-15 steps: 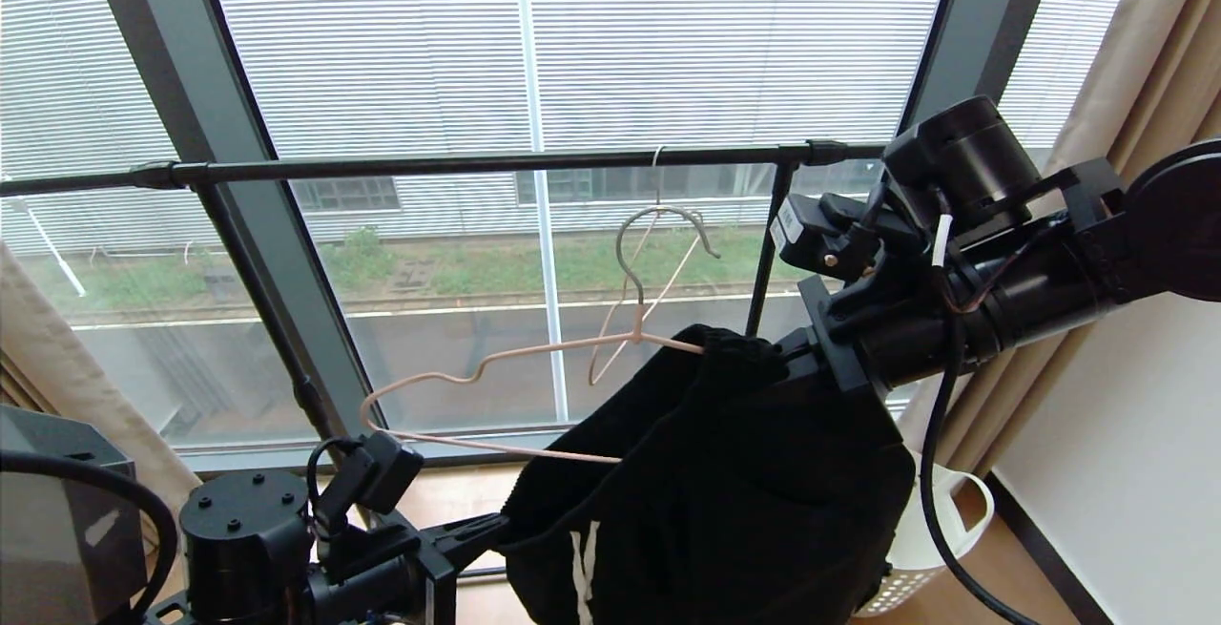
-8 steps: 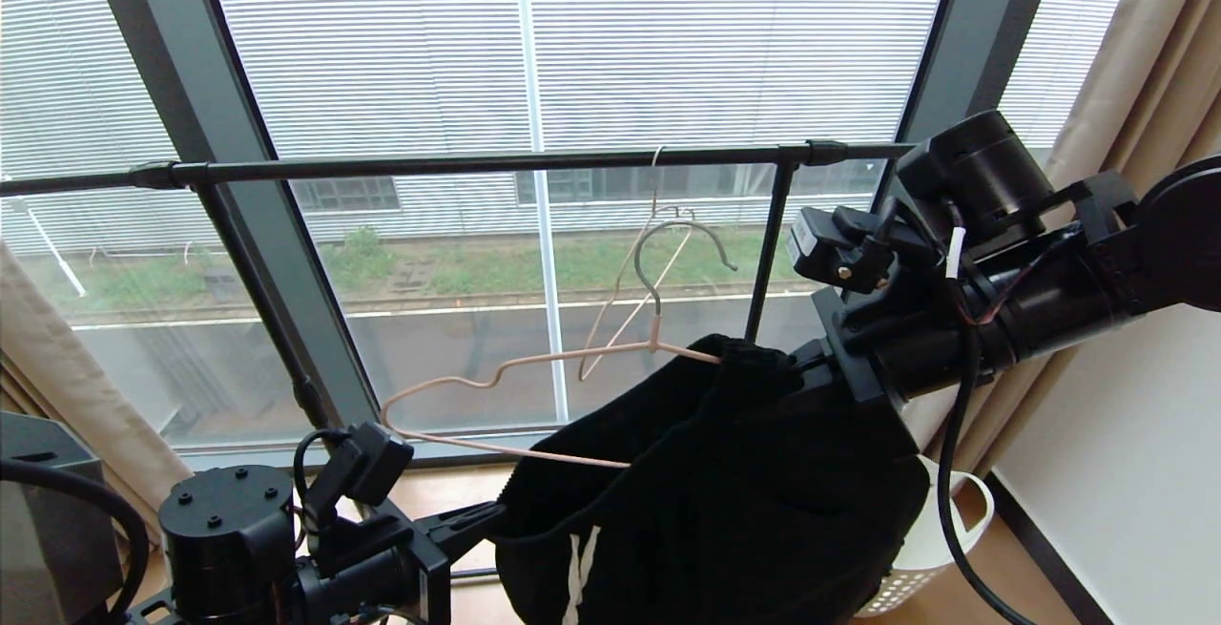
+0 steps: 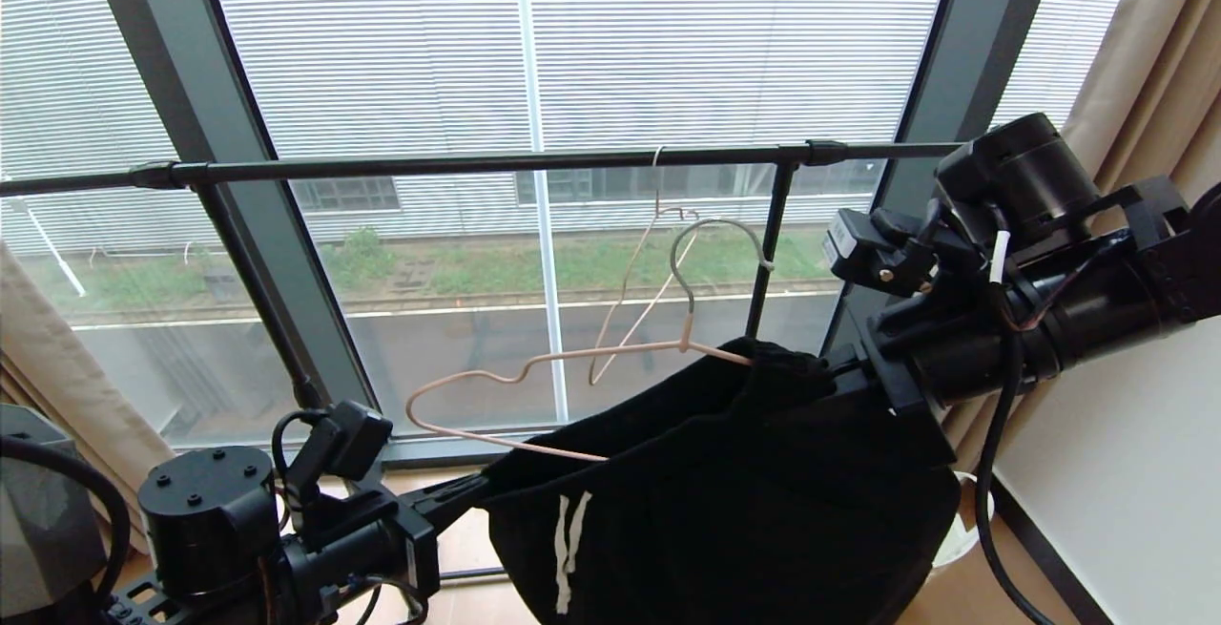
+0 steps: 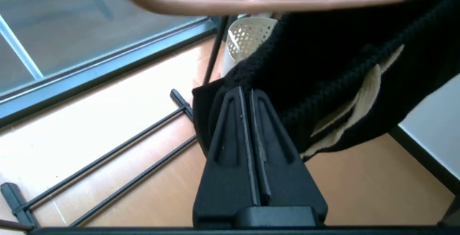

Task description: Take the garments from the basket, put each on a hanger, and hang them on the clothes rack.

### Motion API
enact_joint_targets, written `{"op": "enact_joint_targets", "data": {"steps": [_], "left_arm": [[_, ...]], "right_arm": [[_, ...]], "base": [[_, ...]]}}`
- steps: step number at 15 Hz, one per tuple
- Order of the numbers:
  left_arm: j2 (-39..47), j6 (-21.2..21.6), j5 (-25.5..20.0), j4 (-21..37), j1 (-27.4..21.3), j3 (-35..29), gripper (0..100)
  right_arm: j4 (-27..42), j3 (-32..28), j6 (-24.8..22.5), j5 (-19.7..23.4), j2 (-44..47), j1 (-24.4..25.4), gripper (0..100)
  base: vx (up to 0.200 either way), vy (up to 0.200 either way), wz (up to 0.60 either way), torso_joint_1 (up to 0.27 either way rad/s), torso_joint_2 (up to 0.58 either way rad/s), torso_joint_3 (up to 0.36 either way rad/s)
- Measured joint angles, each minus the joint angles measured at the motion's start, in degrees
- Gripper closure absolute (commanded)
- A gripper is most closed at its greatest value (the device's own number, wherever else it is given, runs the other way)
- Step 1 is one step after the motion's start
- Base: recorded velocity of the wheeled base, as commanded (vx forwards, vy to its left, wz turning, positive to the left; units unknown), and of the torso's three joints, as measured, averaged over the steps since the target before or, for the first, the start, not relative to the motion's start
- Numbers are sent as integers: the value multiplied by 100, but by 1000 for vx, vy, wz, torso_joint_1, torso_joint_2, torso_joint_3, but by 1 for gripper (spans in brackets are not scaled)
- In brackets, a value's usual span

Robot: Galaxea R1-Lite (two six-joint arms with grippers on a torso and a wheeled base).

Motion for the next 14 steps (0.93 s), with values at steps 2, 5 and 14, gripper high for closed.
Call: {"op": "enact_joint_targets", "data": {"steps": [2, 5, 14], "left_arm": [[6, -7, 0, -2, 88, -63, 100], [9, -16, -2, -2, 247, -154, 100], [2, -18, 18, 0, 453, -316, 100]], "right_arm": [[0, 85, -15, -5, -61, -12, 100], [4, 197, -44, -16, -138, -12, 100], [-2, 589, -90, -79, -324, -15, 100]], "base": [[0, 0, 0, 0, 0, 0], [0, 0, 0, 0, 0, 0], [0, 0, 0, 0, 0, 0]]}}
